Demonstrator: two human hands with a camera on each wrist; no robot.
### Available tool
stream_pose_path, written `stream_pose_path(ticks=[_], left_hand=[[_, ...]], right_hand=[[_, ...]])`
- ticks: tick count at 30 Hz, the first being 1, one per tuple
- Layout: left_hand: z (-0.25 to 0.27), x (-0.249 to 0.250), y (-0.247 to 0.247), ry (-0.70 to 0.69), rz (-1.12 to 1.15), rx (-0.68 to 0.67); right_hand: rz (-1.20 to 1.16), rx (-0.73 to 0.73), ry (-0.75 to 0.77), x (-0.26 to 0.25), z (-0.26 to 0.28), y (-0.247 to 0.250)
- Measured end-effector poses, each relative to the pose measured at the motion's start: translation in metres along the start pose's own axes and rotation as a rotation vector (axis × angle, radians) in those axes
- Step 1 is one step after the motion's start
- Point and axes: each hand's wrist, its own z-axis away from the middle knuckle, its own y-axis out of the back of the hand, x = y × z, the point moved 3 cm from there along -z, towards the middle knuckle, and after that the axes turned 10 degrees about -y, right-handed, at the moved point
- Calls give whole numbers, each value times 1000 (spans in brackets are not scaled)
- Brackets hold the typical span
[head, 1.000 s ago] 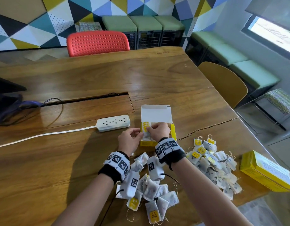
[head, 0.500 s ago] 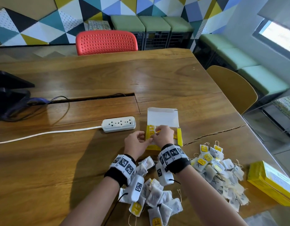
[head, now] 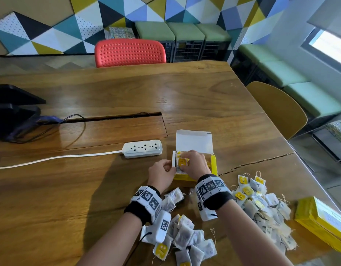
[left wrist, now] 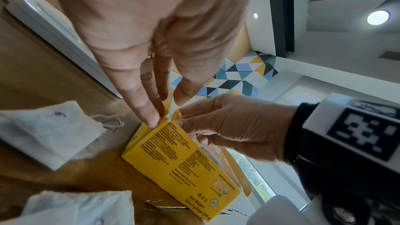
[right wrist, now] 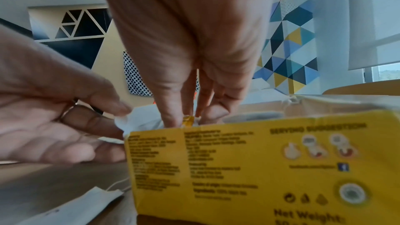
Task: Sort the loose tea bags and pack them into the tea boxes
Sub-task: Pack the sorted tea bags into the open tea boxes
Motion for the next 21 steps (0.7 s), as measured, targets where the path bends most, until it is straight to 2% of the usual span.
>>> stream_pose_path(ticks=[5,9,13,21], left_hand=[[-1,-3,-3,10,53,4],[-2,-7,-3,25,69,11],[-1,-7,-2,29,77,14],[0,-6,-4,0,76,28]], right_hand=[[40,-19,4,-4,0,-1],[-10,77,83,-2,5,8],[212,99,163,4,13,6],[380,76,159,5,11,-4]])
